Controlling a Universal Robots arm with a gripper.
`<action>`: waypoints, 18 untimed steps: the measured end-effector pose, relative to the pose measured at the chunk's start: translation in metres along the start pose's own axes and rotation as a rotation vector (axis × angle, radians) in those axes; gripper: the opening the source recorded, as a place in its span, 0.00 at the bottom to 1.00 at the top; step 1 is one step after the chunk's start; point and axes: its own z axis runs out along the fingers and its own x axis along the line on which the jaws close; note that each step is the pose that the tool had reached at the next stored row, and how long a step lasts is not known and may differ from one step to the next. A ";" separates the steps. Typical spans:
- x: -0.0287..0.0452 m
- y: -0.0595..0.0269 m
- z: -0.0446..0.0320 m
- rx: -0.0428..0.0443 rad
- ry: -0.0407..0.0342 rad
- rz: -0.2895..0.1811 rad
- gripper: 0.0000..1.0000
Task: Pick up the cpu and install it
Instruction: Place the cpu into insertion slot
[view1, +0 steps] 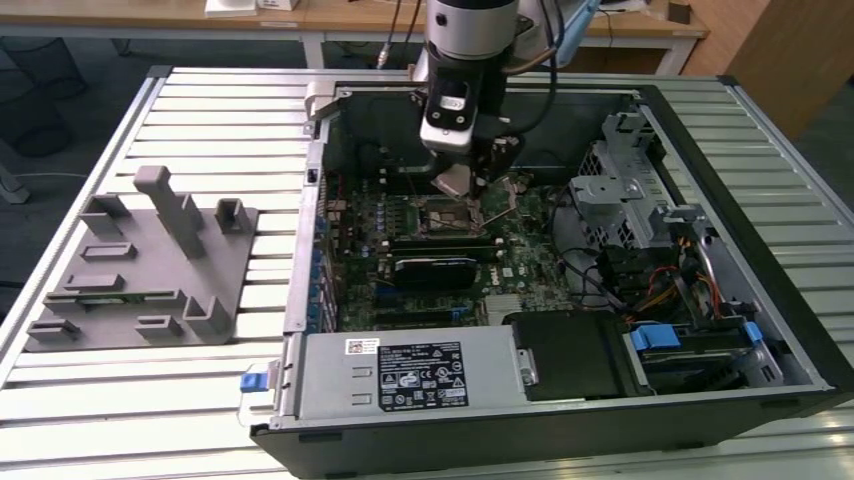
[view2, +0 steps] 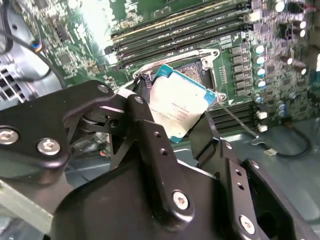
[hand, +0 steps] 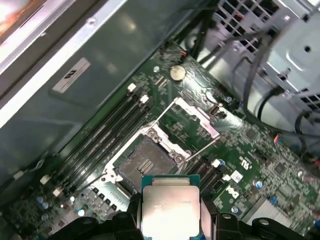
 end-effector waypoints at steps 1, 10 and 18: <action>0.0000 0.0000 0.0001 0.0007 -0.0009 0.018 0.55; 0.0000 0.0000 0.0008 0.0067 -0.0090 0.181 0.55; 0.0001 -0.0001 0.0015 0.0120 -0.0162 0.326 0.55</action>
